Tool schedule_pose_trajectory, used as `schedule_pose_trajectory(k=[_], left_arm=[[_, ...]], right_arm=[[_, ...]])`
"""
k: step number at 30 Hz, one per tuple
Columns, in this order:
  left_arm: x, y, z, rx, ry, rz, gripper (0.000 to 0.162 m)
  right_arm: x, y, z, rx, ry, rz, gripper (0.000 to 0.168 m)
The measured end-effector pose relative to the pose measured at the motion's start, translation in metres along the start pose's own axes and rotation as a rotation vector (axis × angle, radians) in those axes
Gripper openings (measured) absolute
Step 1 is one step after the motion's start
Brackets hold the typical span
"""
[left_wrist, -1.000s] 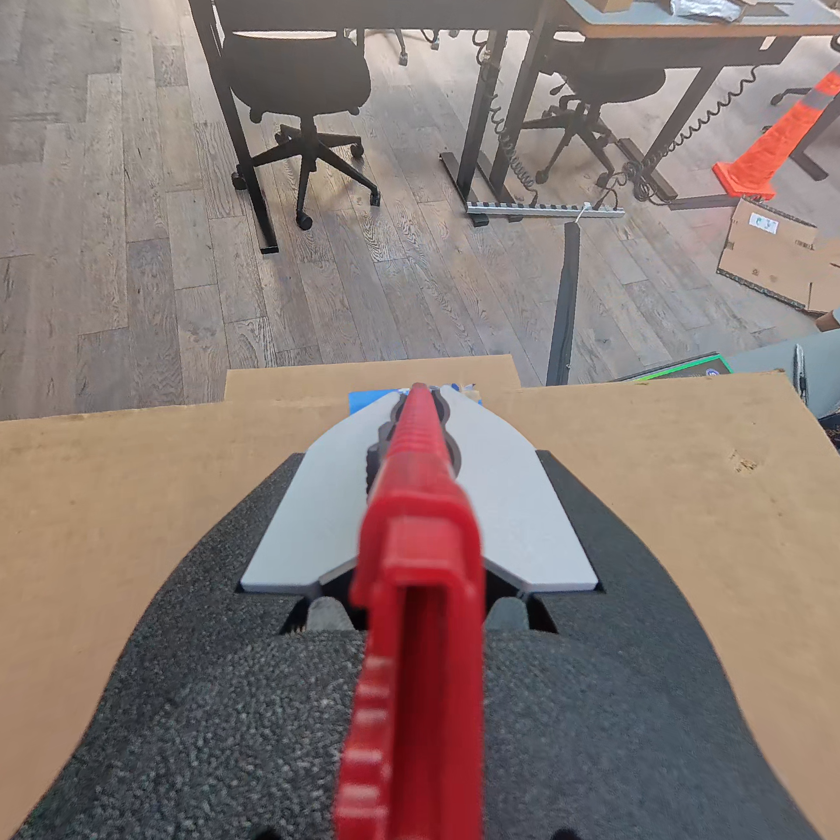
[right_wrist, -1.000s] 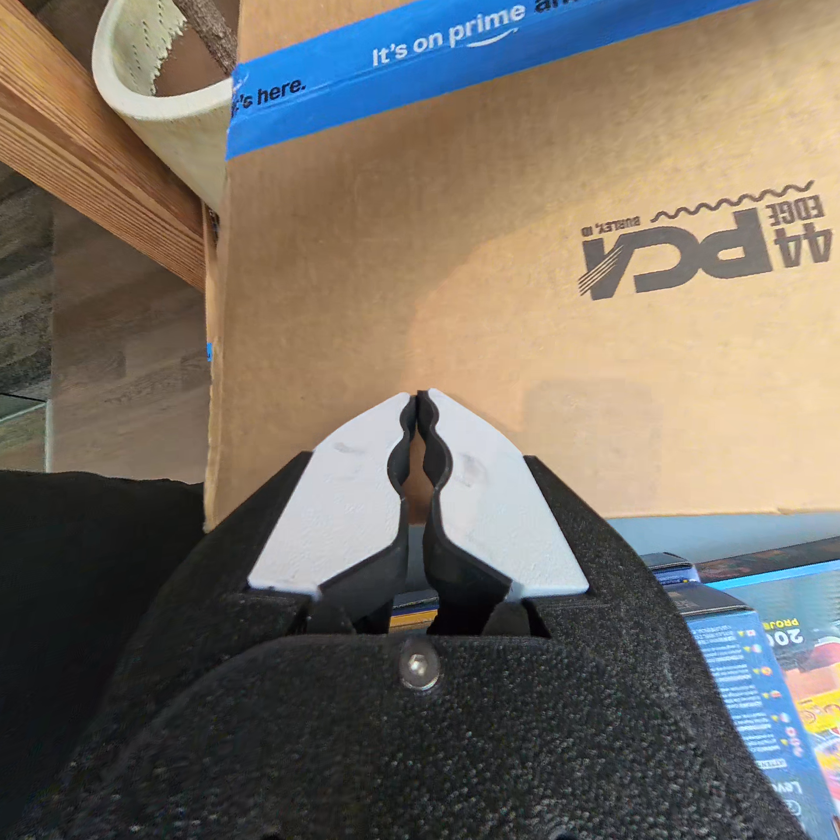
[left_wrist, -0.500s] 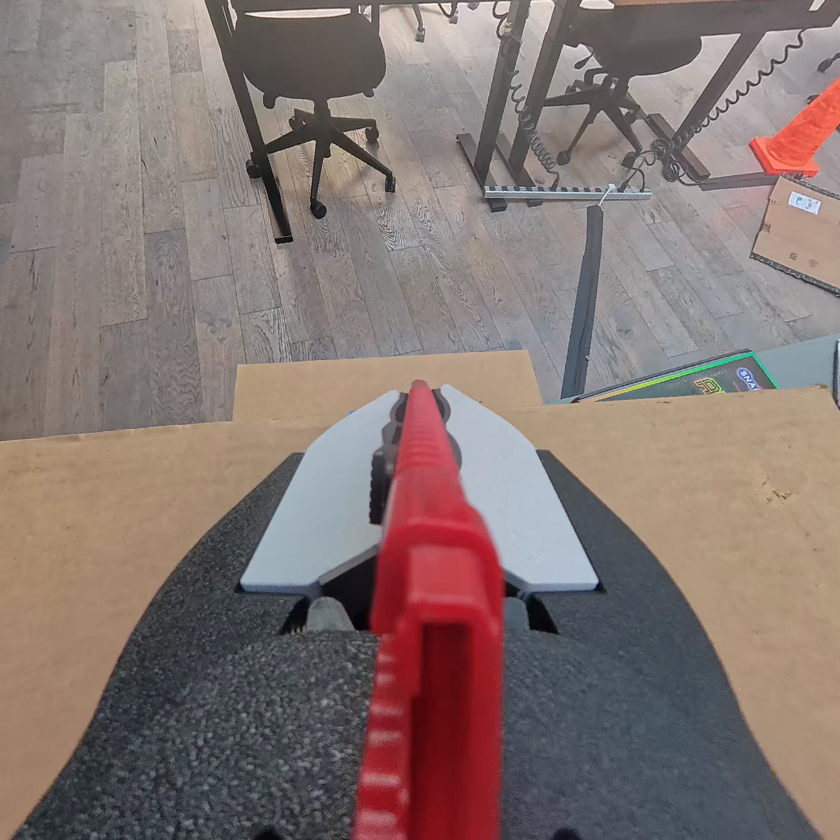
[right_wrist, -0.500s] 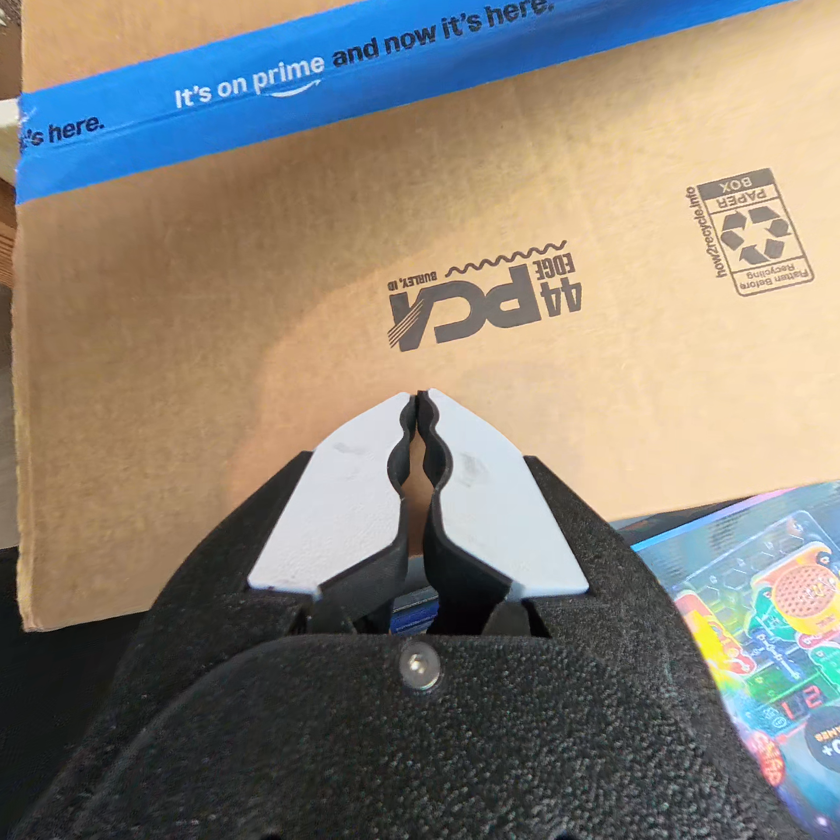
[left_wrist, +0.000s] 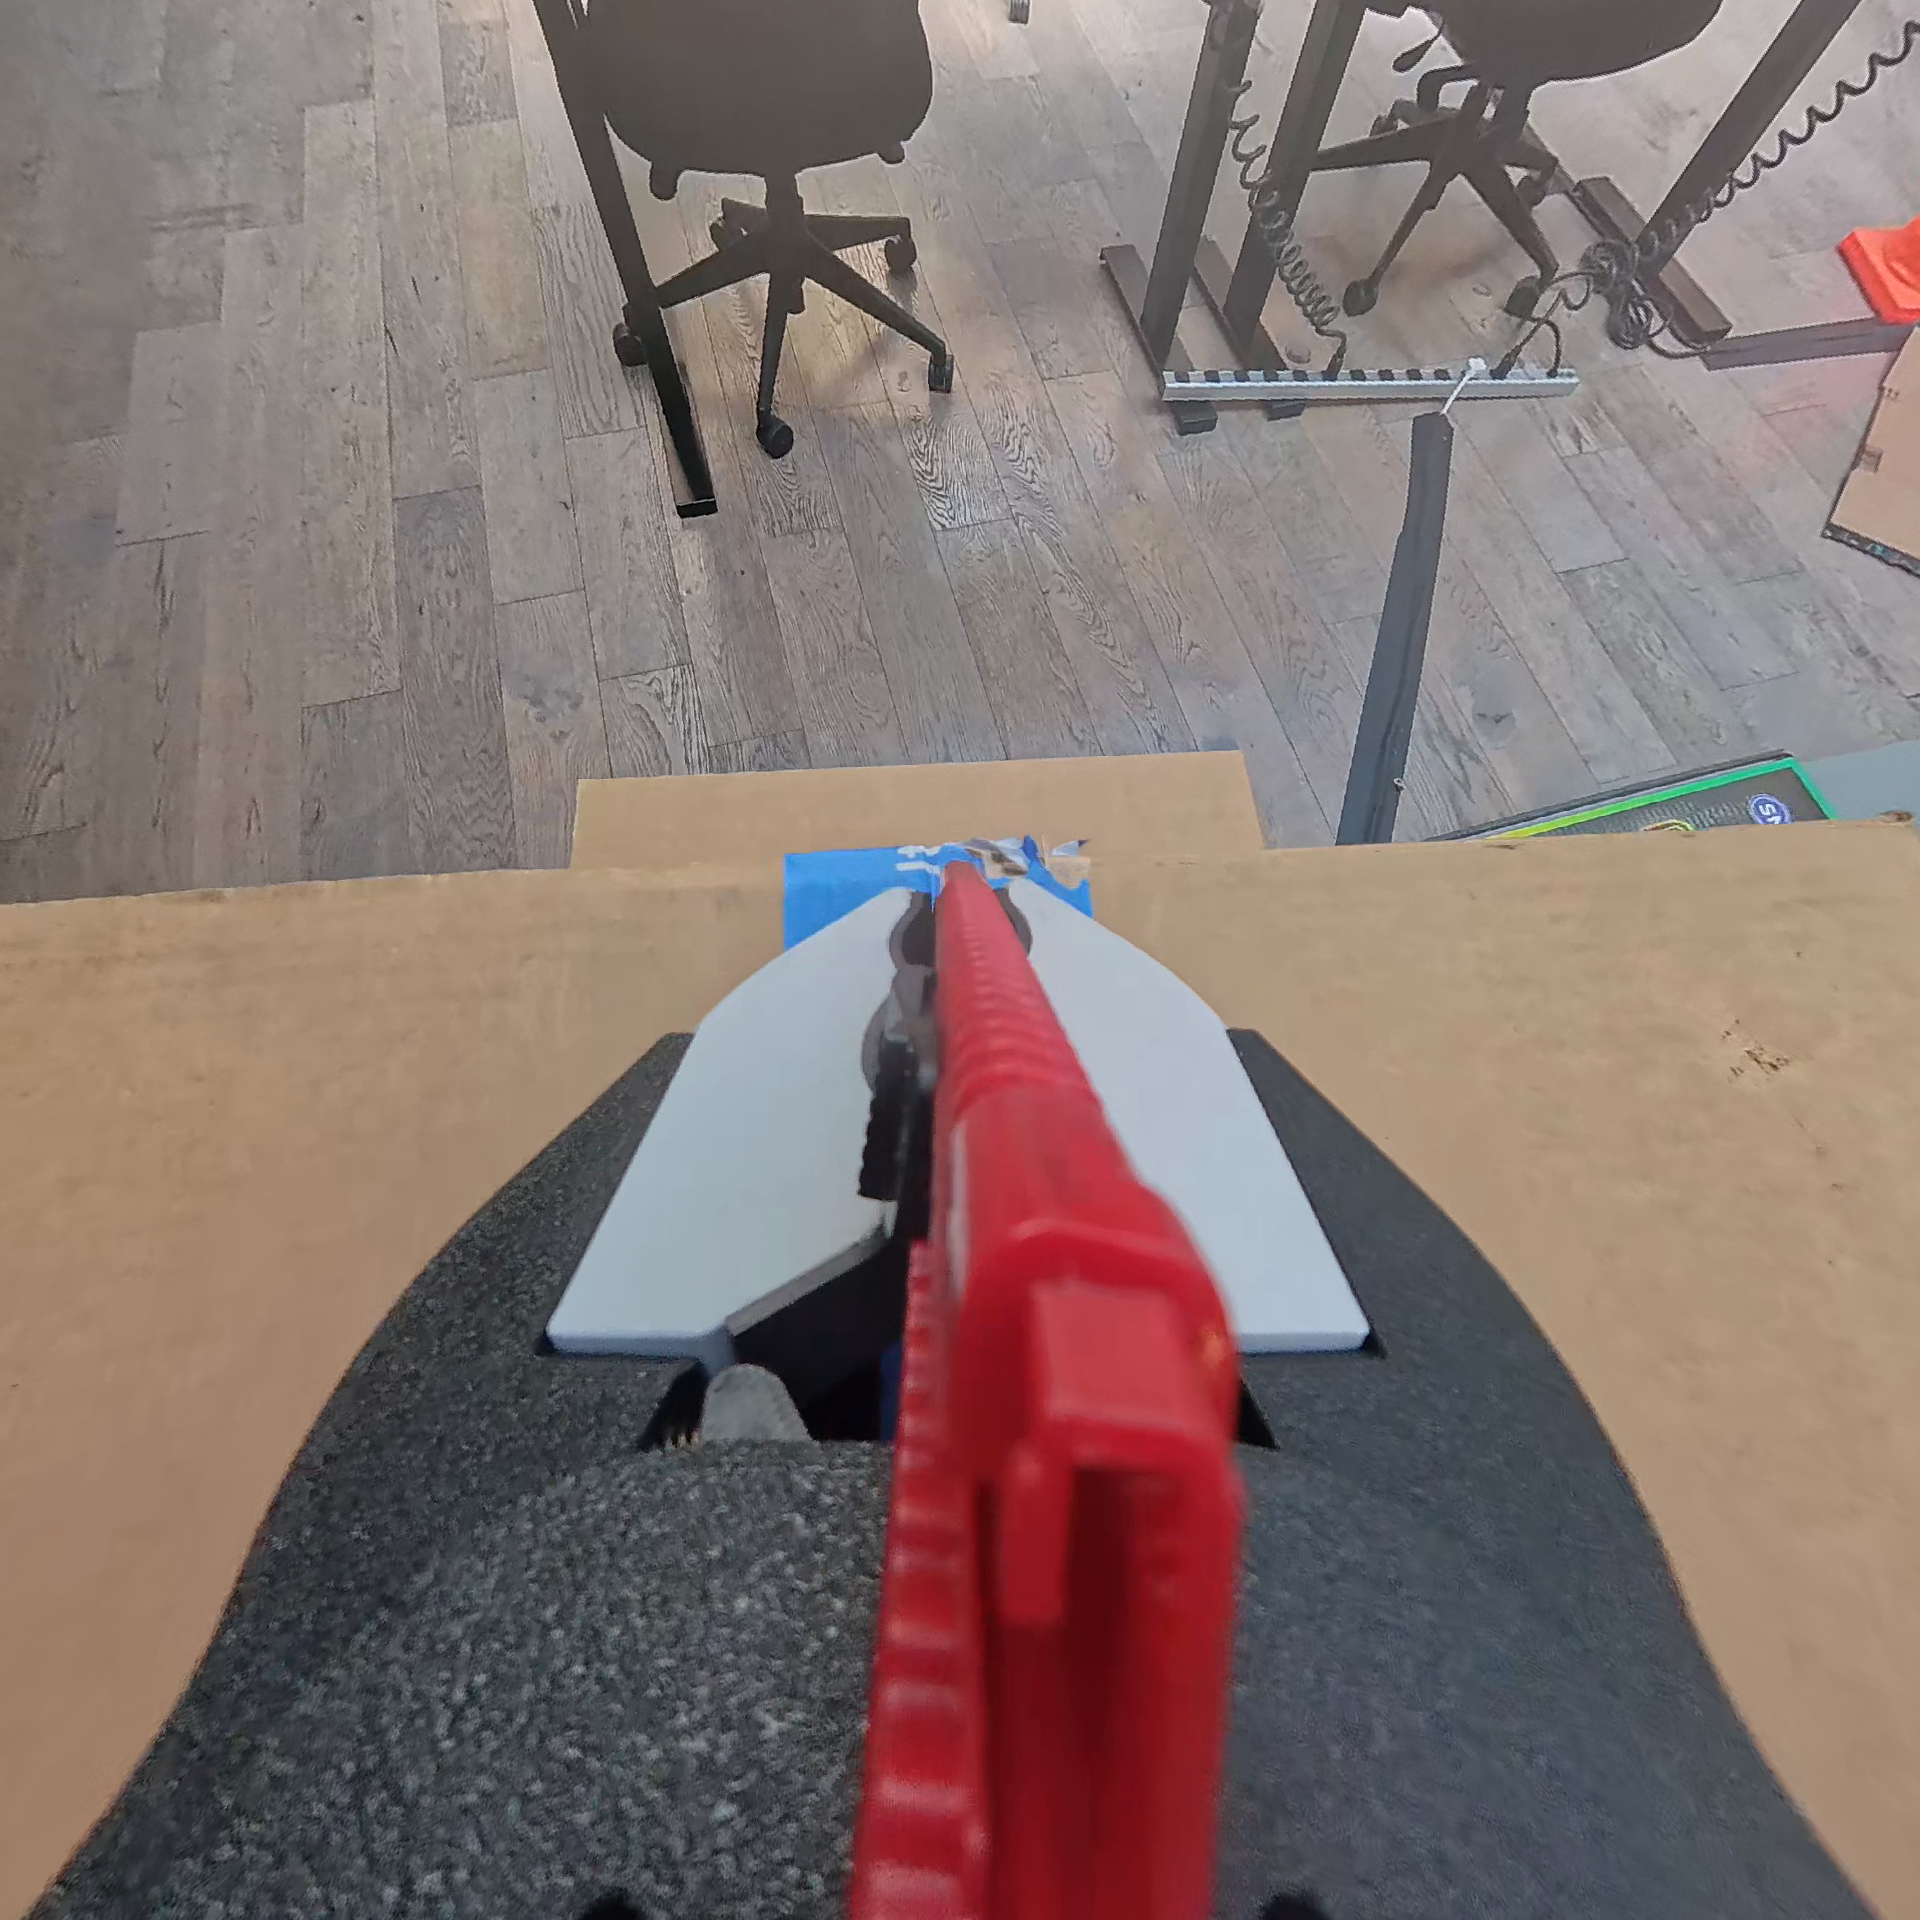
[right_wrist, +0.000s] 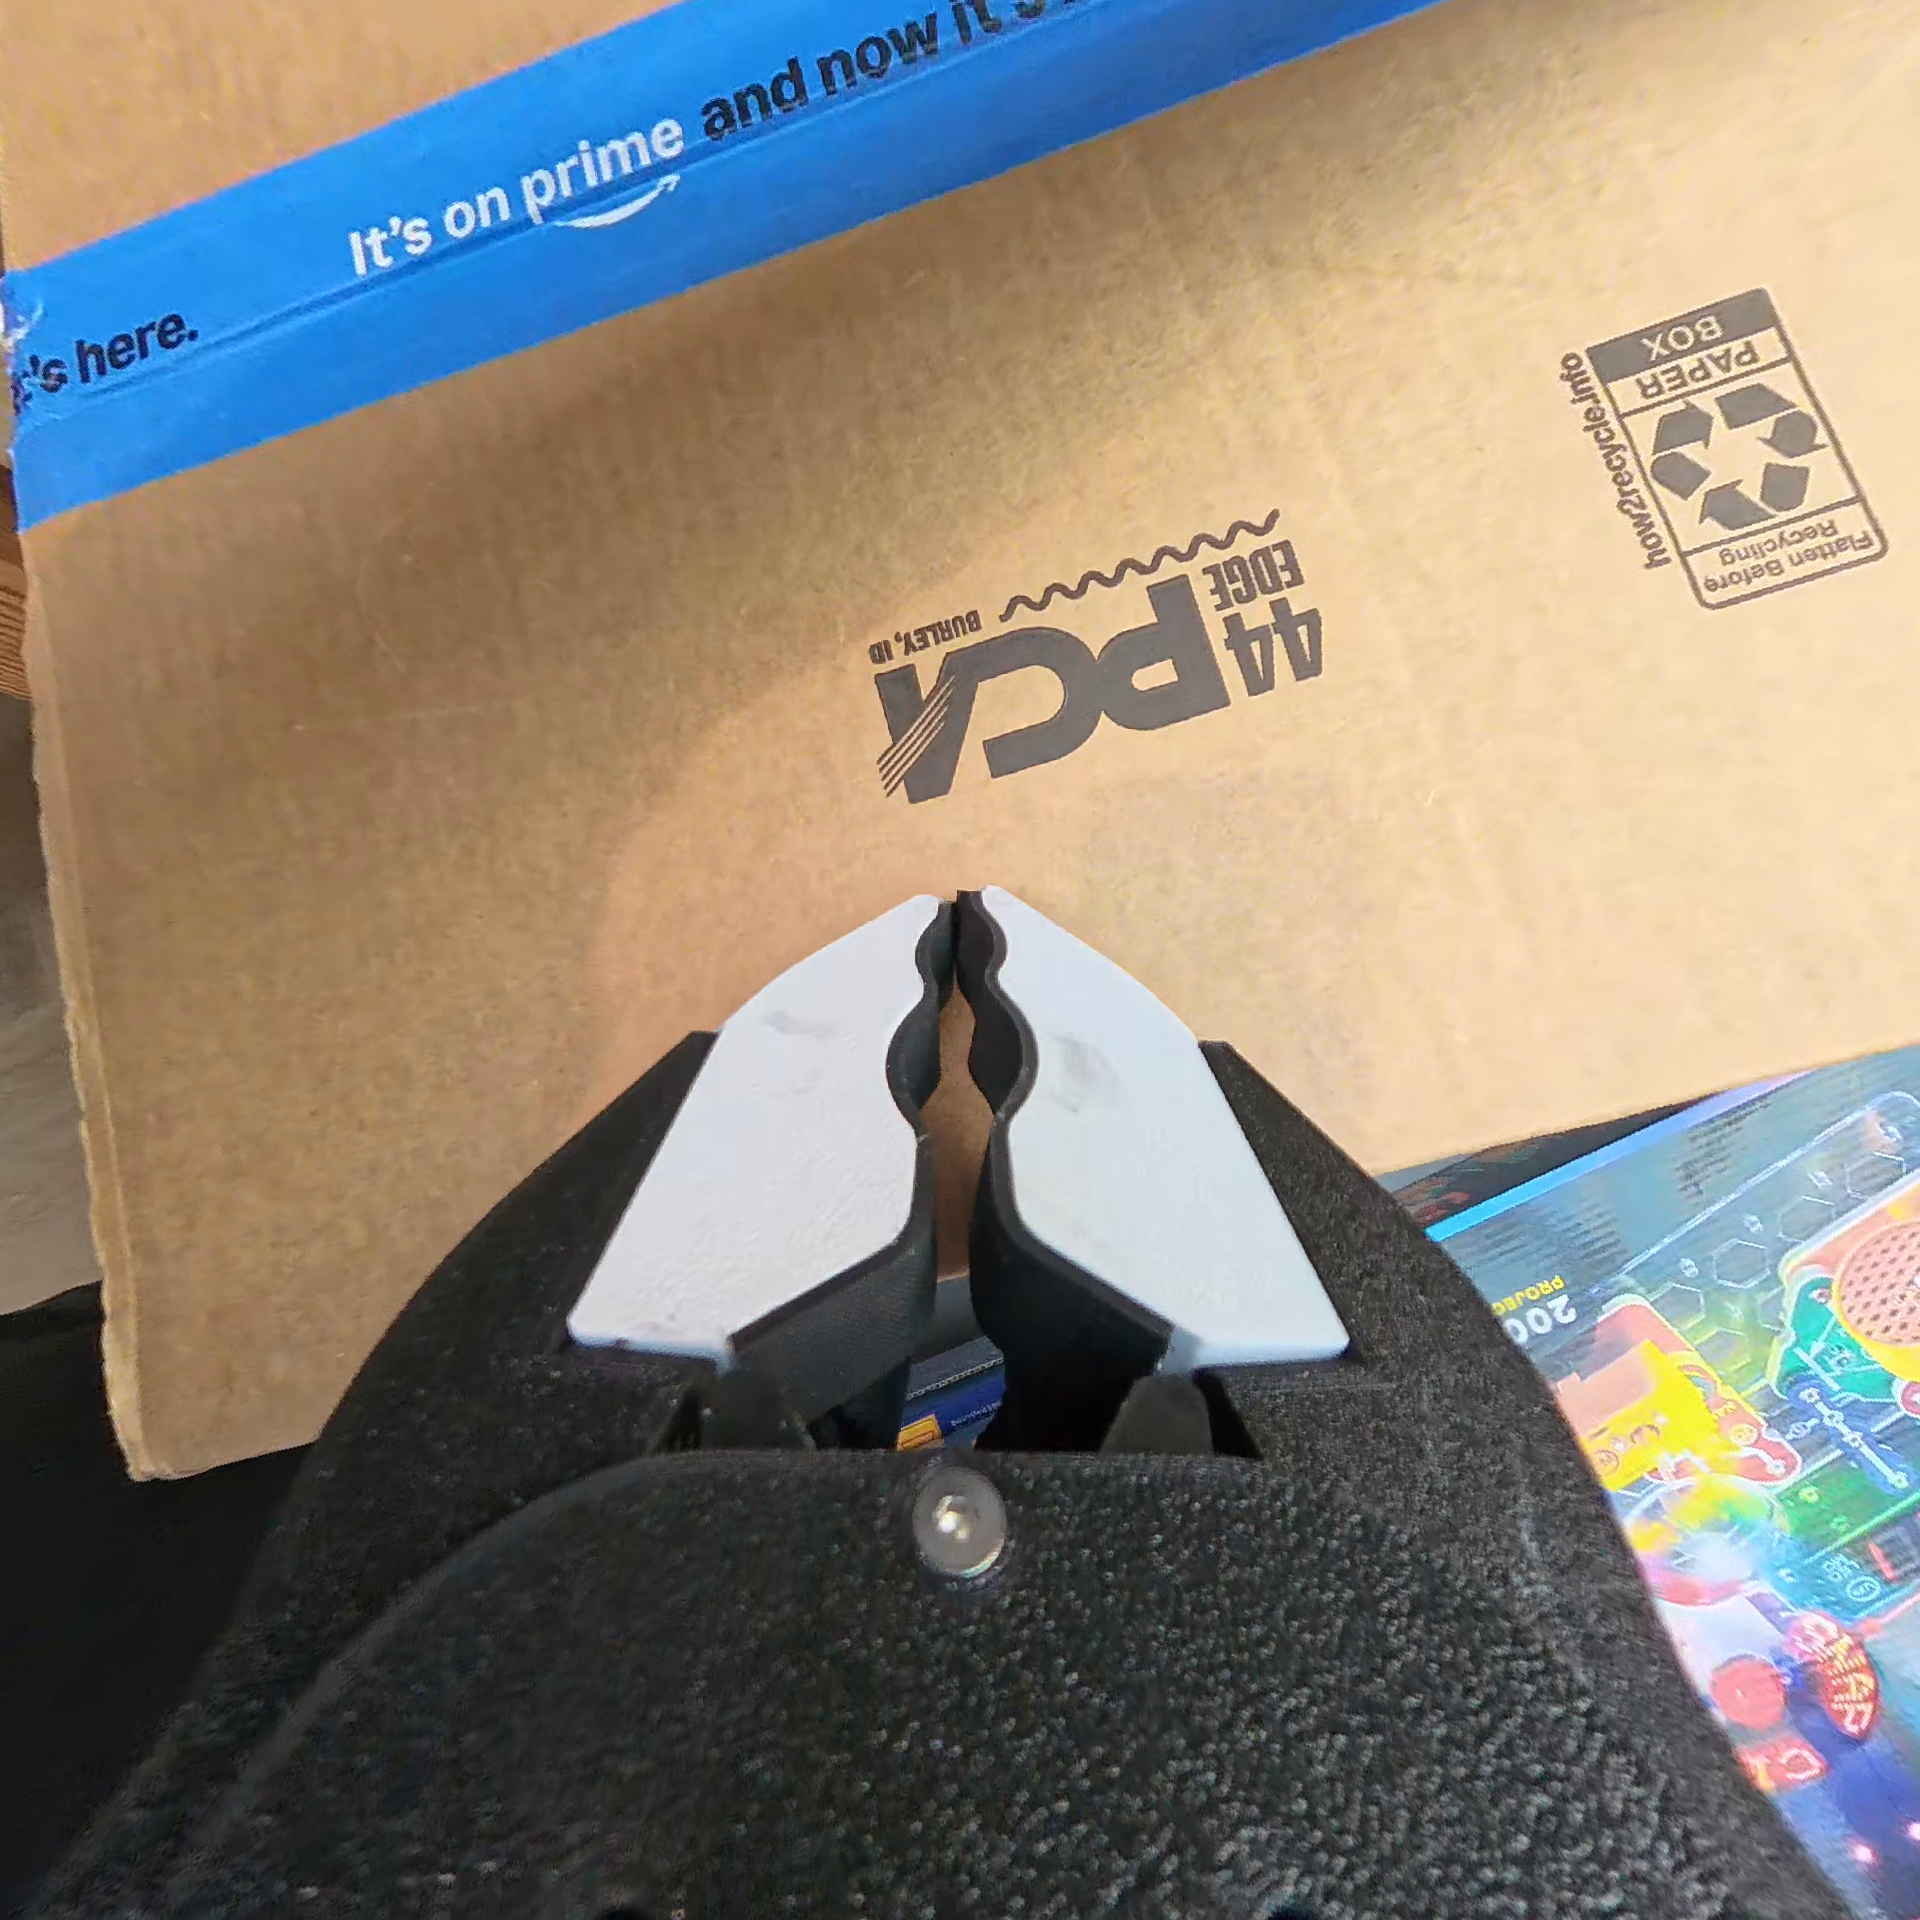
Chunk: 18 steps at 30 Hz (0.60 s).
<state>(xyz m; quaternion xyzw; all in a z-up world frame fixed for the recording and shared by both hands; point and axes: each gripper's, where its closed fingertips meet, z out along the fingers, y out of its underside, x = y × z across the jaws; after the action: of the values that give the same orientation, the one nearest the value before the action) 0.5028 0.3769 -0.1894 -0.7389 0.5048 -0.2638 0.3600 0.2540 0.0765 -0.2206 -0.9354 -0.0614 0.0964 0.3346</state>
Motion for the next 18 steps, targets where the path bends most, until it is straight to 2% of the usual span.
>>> schedule_pose_trajectory(k=[18], left_arm=[[0.004,0.061,-0.065,-0.088,-0.007,-0.014,0.012]], right_arm=[[0.003,-0.001,0.001,0.01,0.019,0.031,0.0]])
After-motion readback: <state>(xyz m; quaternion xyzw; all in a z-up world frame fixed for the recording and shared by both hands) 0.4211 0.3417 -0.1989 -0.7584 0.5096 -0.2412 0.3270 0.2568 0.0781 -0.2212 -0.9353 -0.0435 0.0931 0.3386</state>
